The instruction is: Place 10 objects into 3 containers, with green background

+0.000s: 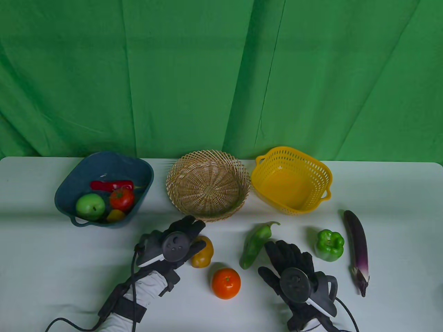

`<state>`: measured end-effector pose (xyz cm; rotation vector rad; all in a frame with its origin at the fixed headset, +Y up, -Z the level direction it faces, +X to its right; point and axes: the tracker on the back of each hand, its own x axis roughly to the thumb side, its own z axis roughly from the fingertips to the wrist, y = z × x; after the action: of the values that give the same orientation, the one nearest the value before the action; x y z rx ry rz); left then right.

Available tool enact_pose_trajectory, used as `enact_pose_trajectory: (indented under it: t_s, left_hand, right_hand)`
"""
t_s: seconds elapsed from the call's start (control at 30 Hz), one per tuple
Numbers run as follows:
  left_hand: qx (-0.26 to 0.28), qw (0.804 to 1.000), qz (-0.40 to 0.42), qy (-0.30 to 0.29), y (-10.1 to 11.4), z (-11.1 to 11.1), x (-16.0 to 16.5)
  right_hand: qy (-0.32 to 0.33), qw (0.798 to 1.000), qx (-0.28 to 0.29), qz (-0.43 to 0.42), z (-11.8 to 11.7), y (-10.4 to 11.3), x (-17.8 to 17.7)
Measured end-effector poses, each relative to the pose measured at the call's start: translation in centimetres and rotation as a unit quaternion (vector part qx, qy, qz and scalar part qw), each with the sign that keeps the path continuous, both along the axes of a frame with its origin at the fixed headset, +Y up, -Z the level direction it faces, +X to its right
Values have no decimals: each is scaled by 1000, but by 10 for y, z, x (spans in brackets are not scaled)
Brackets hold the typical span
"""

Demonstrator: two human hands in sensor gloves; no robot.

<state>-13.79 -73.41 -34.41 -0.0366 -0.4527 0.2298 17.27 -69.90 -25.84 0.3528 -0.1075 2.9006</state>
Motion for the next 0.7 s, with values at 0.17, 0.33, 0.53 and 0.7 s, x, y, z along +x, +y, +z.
enact_pose_trajectory:
  t_s: [0.17, 0.33, 0.53, 0.7]
  left_hand:
    - [-41, 999, -16, -11, -18, 1, 13]
    - [-58, 997, -40, -13, -30, 3, 21]
    - [-72, 995, -73, -17, -41, 2, 27]
    - [-71, 994, -78, -16, -39, -1, 31]
  right_hand:
    - [0, 1000, 0, 0, 0, 0, 0]
    - [0, 1000, -1, 0, 0, 0, 0]
    - [-1, 1000, -1, -1, 0, 0, 0]
    - [-2, 1000, -1, -1, -1, -1, 1]
